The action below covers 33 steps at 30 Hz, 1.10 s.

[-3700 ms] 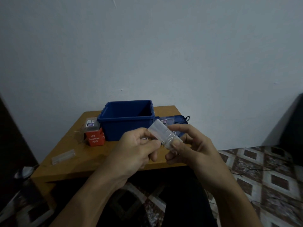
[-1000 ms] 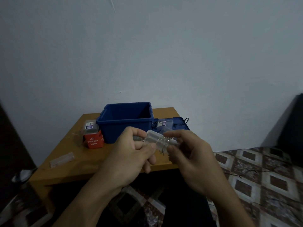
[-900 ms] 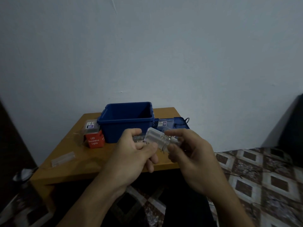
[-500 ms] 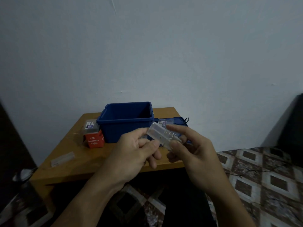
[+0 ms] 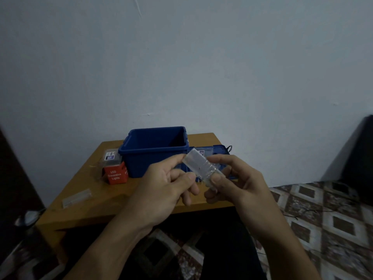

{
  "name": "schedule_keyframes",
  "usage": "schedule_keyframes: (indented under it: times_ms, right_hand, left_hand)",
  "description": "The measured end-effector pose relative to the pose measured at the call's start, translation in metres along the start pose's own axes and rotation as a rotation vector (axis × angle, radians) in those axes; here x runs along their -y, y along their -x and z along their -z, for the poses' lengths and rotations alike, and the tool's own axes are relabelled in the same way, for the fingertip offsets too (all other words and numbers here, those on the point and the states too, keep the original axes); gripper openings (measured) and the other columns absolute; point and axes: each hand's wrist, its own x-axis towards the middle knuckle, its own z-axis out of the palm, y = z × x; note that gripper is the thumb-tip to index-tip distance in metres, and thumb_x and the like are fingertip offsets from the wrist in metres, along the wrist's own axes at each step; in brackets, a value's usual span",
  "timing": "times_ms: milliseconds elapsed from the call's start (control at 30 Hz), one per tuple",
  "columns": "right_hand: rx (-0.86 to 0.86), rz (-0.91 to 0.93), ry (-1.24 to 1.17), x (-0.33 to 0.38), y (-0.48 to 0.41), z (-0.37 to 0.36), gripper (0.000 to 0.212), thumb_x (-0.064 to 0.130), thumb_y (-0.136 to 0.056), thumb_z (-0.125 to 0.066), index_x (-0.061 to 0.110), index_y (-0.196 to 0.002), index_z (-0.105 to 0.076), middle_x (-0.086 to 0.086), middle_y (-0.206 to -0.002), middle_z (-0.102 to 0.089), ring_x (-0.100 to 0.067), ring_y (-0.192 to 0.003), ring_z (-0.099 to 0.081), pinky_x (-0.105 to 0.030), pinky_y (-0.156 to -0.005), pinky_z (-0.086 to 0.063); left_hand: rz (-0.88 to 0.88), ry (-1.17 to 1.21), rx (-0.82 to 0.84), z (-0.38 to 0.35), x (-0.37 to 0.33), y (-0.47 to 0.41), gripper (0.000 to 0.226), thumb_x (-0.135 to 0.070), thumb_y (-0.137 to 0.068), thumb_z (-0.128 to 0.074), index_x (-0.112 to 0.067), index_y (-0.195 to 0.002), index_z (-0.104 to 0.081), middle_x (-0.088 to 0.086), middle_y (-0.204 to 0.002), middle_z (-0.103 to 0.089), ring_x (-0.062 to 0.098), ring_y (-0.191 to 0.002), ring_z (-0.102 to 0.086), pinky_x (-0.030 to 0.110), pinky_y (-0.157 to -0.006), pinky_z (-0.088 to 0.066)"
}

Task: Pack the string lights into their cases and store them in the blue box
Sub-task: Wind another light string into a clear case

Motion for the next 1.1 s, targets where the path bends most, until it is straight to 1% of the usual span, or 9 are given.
schedule_keyframes:
  times_ms: [167,367,500,633,700,767,867,1000,1100]
  right_hand:
    - [-0.008,-0.028,-0.032,0.003,0.0,0.001,0.025,0.007,-0.096,-0.061,0.022,-0.114,-0.069,-0.014,-0.084,-0.062,-0.032,-0.073,-0.072,-0.04,-0.07,-0.062]
    - [-0.021,-0.043,-0.09,0.005,0.001,-0.002,0.028,0.009,-0.095,-0.062,0.021,-0.119,-0.07,-0.003,-0.079,-0.064,-0.031,-0.073,-0.071,-0.038,-0.07,-0.06]
    - [-0.025,-0.088,-0.241,0.008,0.001,-0.006,0.032,0.014,-0.087,-0.065,0.018,-0.118,-0.072,-0.006,-0.08,-0.063,-0.032,-0.072,-0.068,-0.039,-0.07,-0.058]
    - [0.004,-0.164,-0.405,0.012,0.0,-0.008,0.033,0.008,-0.085,-0.066,0.012,-0.117,-0.072,-0.01,-0.082,-0.065,-0.03,-0.068,-0.065,-0.036,-0.065,-0.058]
    - [0.031,-0.197,-0.475,0.012,-0.001,-0.01,0.036,0.006,-0.083,-0.069,0.01,-0.119,-0.071,-0.011,-0.083,-0.067,-0.028,-0.067,-0.064,-0.034,-0.063,-0.058]
    - [0.034,-0.241,-0.544,0.012,-0.001,-0.012,0.038,0.004,-0.082,-0.066,0.007,-0.119,-0.071,-0.016,-0.084,-0.068,-0.027,-0.064,-0.063,-0.033,-0.059,-0.057]
    - [0.038,-0.311,-0.634,0.012,-0.003,-0.016,0.037,0.002,-0.083,-0.06,0.005,-0.119,-0.071,-0.019,-0.083,-0.068,-0.025,-0.06,-0.062,-0.031,-0.054,-0.056]
    - [0.065,-0.371,-0.713,0.014,-0.003,-0.02,0.042,0.004,-0.083,-0.058,0.001,-0.123,-0.066,-0.014,-0.075,-0.065,-0.02,-0.053,-0.06,-0.028,-0.048,-0.055]
    - [0.099,-0.399,-0.757,0.013,-0.004,-0.023,0.042,0.007,-0.085,-0.055,-0.001,-0.125,-0.064,-0.013,-0.072,-0.063,-0.019,-0.052,-0.058,-0.027,-0.047,-0.054]
  left_hand:
    - [0.009,-0.015,-0.005,0.0,0.001,0.0,0.048,-0.013,-0.098,-0.058,-0.024,-0.144,-0.047,0.005,-0.074,-0.071,0.014,-0.057,-0.056,0.02,-0.054,-0.044]
    - [-0.019,-0.007,-0.008,0.002,-0.001,-0.001,0.049,-0.013,-0.099,-0.056,-0.024,-0.145,-0.046,0.004,-0.075,-0.071,0.014,-0.058,-0.056,0.022,-0.056,-0.043]
    - [-0.08,0.014,-0.038,0.001,-0.001,0.0,0.04,-0.01,-0.097,-0.057,-0.025,-0.134,-0.055,0.009,-0.076,-0.072,0.015,-0.057,-0.058,0.017,-0.055,-0.044]
    - [-0.106,0.012,-0.095,0.002,0.002,-0.001,0.035,-0.012,-0.096,-0.06,-0.026,-0.128,-0.059,0.009,-0.072,-0.071,0.014,-0.055,-0.057,0.015,-0.053,-0.043]
    - [-0.111,0.033,-0.1,0.003,0.003,-0.002,0.033,-0.013,-0.094,-0.062,-0.024,-0.125,-0.061,0.008,-0.072,-0.071,0.015,-0.054,-0.057,0.015,-0.052,-0.042]
    - [-0.114,0.059,-0.091,0.003,0.003,-0.002,0.032,-0.019,-0.09,-0.063,-0.023,-0.122,-0.064,0.009,-0.073,-0.071,0.015,-0.055,-0.058,0.014,-0.052,-0.043]
    - [-0.082,0.111,-0.078,0.005,0.004,-0.003,0.029,-0.025,-0.086,-0.065,-0.018,-0.114,-0.068,0.009,-0.073,-0.072,0.014,-0.052,-0.057,0.016,-0.05,-0.042]
    - [0.01,0.216,-0.058,0.009,0.008,-0.005,0.032,-0.032,-0.079,-0.07,-0.009,-0.101,-0.07,0.011,-0.068,-0.067,0.015,-0.047,-0.048,0.023,-0.051,-0.038]
    - [0.055,0.278,-0.049,0.012,0.008,-0.005,0.025,-0.029,-0.078,-0.07,-0.008,-0.091,-0.068,0.011,-0.067,-0.065,0.015,-0.045,-0.047,0.023,-0.05,-0.038]
